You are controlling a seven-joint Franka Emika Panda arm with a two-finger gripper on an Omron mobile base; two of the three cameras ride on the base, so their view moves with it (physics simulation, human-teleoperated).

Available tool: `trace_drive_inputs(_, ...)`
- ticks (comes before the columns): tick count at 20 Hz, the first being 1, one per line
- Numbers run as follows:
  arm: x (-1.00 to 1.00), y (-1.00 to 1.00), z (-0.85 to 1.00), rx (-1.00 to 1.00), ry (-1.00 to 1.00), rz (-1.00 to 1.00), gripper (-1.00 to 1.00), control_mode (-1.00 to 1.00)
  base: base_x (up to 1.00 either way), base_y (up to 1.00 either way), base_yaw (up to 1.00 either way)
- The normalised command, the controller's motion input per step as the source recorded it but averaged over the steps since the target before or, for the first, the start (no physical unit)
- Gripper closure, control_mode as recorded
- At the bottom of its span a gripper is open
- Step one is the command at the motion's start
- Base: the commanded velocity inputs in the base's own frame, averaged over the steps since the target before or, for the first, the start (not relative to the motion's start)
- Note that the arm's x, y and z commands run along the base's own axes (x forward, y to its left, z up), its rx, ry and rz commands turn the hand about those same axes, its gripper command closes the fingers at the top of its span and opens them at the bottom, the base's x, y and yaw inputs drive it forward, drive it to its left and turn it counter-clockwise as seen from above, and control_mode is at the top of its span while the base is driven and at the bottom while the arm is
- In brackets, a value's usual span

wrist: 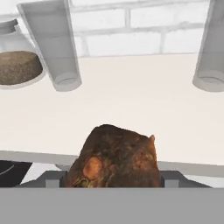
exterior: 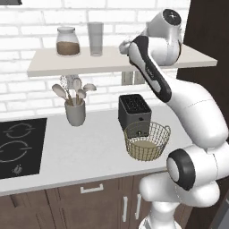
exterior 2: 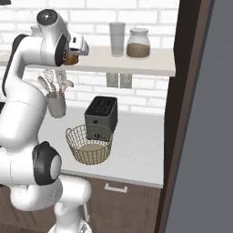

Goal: Open the cabinet, pick up the bread from the cabinet and place it in the basket. Then move the basket to the dining counter.

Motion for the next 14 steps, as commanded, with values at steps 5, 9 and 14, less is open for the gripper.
trace_drive_inputs(5, -1.00, -0.19, -0.27, 0.00, 0.04, 0.00, 1.00, -1.00, 0.00, 0.00, 0.00)
trace_drive_inputs(9, -1.00, -0.36, -0.67, 0.00, 0.13, 0.00, 1.00, -1.00, 0.00, 0.00, 0.00)
trace_drive_inputs(14, -0.83, -0.37, -0.95, 0.00, 0.15, 0.00, 1.00, -1.00, 0.00, 0.00, 0.00)
